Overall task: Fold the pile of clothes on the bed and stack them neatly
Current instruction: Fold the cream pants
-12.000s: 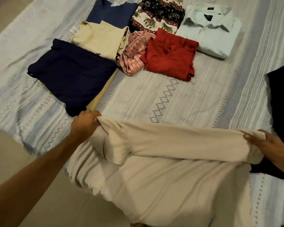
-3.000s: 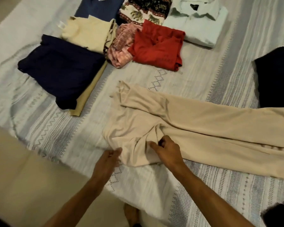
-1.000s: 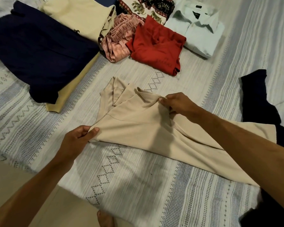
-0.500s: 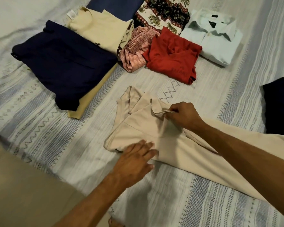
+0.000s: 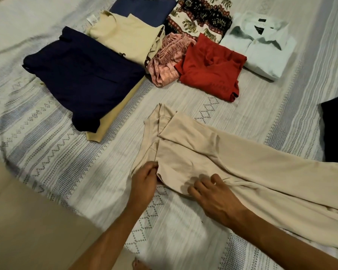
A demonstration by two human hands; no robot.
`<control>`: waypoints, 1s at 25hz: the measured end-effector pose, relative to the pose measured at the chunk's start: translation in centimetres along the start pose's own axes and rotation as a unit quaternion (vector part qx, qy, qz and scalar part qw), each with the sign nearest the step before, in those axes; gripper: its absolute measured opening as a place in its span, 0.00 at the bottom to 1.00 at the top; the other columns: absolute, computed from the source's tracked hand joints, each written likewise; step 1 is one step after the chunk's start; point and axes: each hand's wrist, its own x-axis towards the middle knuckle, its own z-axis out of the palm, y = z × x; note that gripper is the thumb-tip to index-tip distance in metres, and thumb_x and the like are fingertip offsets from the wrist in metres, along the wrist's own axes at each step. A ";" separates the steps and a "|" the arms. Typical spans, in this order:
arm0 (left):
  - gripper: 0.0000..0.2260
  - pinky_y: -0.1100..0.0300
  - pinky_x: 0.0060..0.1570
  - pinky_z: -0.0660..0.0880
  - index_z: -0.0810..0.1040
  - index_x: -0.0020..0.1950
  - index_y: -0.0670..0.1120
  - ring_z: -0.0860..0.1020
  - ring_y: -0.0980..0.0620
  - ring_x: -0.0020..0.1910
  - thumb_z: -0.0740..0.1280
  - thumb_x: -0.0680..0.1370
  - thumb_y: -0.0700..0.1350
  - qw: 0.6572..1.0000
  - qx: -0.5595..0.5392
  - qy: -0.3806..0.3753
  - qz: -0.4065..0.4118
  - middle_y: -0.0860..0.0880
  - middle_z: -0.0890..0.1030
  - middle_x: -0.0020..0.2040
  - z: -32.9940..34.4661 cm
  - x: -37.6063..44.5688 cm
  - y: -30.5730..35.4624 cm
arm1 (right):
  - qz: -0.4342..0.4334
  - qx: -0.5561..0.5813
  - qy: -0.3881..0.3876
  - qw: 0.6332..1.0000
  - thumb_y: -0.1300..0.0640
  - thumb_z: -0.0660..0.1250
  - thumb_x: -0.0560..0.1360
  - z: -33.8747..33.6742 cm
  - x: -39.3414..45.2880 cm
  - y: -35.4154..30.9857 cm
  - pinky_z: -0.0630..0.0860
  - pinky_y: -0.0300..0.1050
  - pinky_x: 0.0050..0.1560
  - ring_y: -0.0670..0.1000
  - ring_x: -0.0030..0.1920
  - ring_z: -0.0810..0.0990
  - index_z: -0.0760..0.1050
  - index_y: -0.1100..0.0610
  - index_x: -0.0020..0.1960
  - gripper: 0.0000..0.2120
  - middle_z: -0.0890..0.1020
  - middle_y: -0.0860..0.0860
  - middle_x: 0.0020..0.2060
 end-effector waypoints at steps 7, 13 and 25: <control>0.20 0.54 0.38 0.85 0.83 0.55 0.49 0.85 0.49 0.48 0.77 0.72 0.62 0.982 0.056 -0.057 -0.169 0.50 0.86 0.51 -1.1 2.7 5.0 | 0.090 0.035 -0.001 0.995 0.58 0.76 0.67 0.2 0.4 -0.3 0.68 0.52 0.44 0.56 0.38 0.78 0.73 0.55 0.56 0.20 0.79 0.51 0.40; 0.13 0.54 0.40 0.84 0.83 0.49 0.49 0.85 0.48 0.50 0.82 0.70 0.51 0.994 0.035 -0.002 -0.105 0.50 0.86 0.45 -2.3 3.9 2.7 | 0.241 0.032 0.021 0.970 0.56 0.66 0.74 0.0 -0.9 -0.4 0.69 0.54 0.45 0.56 0.44 0.76 0.72 0.54 0.57 0.12 0.78 0.52 0.46; 0.18 0.49 0.66 0.65 0.73 0.71 0.57 0.70 0.50 0.70 0.66 0.82 0.59 0.830 0.452 -0.087 0.315 0.55 0.74 0.70 1.7 3.1 4.1 | 0.479 0.167 -0.023 0.862 0.43 0.66 0.81 0.8 -9.6 7.0 0.70 0.54 0.45 0.57 0.46 0.81 0.77 0.51 0.54 0.11 0.84 0.49 0.44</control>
